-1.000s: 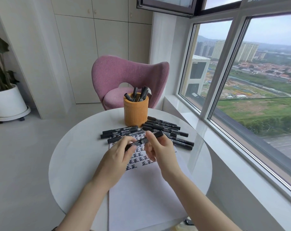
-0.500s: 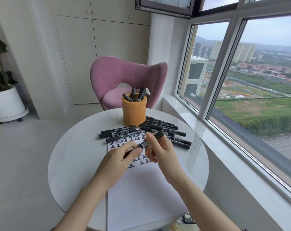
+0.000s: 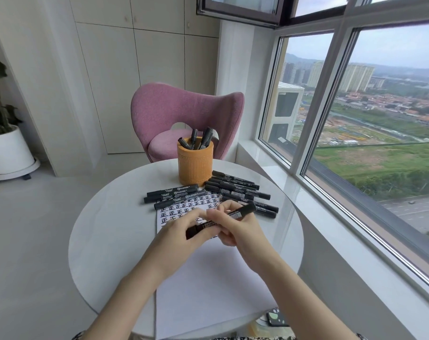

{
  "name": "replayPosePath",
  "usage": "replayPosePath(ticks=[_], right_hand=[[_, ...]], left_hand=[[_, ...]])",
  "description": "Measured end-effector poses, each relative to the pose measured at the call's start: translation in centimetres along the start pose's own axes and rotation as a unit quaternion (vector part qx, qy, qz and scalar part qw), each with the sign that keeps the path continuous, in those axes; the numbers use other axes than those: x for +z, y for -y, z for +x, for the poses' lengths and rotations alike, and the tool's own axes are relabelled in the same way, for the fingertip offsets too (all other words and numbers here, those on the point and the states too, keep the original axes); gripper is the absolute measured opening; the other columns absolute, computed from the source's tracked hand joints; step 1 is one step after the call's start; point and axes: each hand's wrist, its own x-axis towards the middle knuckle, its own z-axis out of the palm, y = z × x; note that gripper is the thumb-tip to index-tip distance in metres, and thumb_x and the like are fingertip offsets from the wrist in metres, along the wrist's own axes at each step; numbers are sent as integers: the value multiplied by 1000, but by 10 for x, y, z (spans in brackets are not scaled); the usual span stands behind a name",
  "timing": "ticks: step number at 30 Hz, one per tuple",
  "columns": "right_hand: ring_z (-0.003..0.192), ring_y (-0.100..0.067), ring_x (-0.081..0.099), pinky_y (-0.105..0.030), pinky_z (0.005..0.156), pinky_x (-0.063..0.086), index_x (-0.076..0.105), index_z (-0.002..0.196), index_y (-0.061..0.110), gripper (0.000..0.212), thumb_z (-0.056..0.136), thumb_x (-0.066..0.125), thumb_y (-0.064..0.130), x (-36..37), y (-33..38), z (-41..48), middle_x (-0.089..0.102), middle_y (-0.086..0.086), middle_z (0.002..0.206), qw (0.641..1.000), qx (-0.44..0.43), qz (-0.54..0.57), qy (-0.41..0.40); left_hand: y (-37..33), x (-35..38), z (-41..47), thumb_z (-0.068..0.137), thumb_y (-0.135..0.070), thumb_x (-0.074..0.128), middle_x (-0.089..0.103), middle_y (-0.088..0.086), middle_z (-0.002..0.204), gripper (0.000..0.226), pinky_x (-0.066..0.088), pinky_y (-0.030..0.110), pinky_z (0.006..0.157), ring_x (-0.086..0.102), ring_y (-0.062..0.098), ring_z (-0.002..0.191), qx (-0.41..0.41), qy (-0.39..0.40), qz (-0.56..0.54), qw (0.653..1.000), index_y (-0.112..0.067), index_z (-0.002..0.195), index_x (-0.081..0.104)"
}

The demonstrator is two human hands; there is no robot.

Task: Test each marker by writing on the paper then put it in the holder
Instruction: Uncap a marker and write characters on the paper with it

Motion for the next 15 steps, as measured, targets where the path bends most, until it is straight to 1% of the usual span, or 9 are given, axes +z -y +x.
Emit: replayPosePath(ticks=[2,4,6,8,9,10,12,13,15], right_hand=[[41,-12,25,-19,40,21,49,72,12,21,83,67,10,-6,2,1,30,1,48,999,-8,8,-41],[38,-15,33,-20,40,22,58,81,5,8,86,63,9,-17,7,1,38,-3,45,996,-20,0,-86],[41,-20,49,-20,40,24,66,87,1,16,90,56,13,-32,10,1,55,-11,49,990,-17,-36,-132],[46,-18,56,-21,41,24,67,85,1,21,92,58,19,-44,9,1,62,-12,54,983,-10,-73,-169],[46,-17,56,-21,41,24,65,81,3,22,90,62,23,-48,7,2,61,-10,53,979,-10,-88,-182],[44,-16,53,-21,41,25,62,75,5,25,88,67,26,-50,6,3,59,-8,50,975,-12,-106,-194],[41,-16,42,-22,42,27,53,59,12,37,85,71,31,-52,1,4,51,-5,44,964,-26,-157,-213],[40,-15,37,-23,43,27,47,53,14,44,85,71,33,-51,-2,5,47,-4,42,958,-32,-184,-218],[40,-15,32,-26,46,26,40,52,11,49,85,70,34,-51,-6,8,40,-3,42,948,-40,-223,-224]], left_hand=[[2,0,-1,71,-72,52,66,-10,76,44,47,35,75,59,14,75,1,-10,3,1000,-39,99,55],[8,-1,-3,80,-59,40,54,-8,66,28,39,34,68,47,14,65,0,-16,-18,1000,-37,95,51],[16,-2,-6,86,-40,33,49,-6,67,15,35,33,68,42,15,64,-11,-28,-54,998,-37,91,47],[20,-2,-8,89,-34,32,53,-2,74,13,38,31,69,44,19,68,-12,-46,-69,996,-36,90,45],[21,-2,-9,92,-33,34,55,-2,77,11,39,26,69,46,16,68,-10,-56,-69,996,-35,92,45],[22,-1,-10,96,-29,38,57,-1,78,8,39,21,68,48,8,67,-7,-65,-68,996,-32,94,46],[22,0,-11,97,-17,46,62,-1,83,7,42,15,70,55,1,73,-11,-83,-63,994,-25,96,47],[23,0,-12,95,-14,50,64,-1,86,9,44,15,72,58,0,77,-17,-90,-64,994,-23,96,48],[24,0,-13,92,-14,54,67,-2,85,9,46,17,74,61,1,80,-29,-95,-74,992,-21,93,50]])
